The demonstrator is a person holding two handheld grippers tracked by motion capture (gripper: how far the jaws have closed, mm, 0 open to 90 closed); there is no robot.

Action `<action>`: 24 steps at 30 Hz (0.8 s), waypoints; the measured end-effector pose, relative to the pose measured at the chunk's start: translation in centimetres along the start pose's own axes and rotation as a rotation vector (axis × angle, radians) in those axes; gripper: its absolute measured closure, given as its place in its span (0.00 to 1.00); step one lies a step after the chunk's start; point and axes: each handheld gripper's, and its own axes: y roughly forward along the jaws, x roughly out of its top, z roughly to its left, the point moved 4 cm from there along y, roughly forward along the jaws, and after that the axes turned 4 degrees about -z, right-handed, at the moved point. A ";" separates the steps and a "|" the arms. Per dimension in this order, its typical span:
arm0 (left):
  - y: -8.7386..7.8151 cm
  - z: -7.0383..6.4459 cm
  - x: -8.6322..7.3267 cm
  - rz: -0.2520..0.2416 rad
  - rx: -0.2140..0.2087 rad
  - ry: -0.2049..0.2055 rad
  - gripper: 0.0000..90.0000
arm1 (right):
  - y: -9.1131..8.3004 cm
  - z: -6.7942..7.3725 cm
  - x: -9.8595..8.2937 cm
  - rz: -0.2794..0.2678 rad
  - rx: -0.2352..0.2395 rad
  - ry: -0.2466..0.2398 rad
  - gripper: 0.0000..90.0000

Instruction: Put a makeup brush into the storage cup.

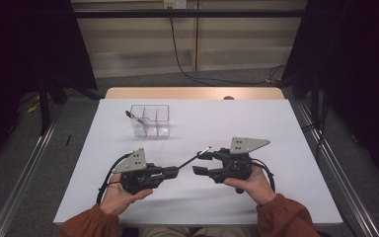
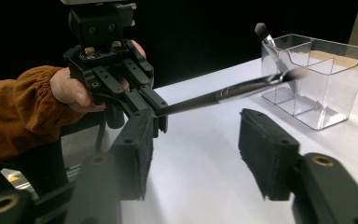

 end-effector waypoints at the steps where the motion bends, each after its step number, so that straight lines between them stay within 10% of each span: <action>1: 0.0 0.0 0.0 0.004 0.000 0.003 0.95 | 0.1 0.0 0.0 0.000 0.004 0.007 0.54; 24: 1.3 -0.3 -0.8 0.056 -0.020 0.018 0.95 | -0.3 -0.6 0.1 -0.040 0.058 0.125 0.87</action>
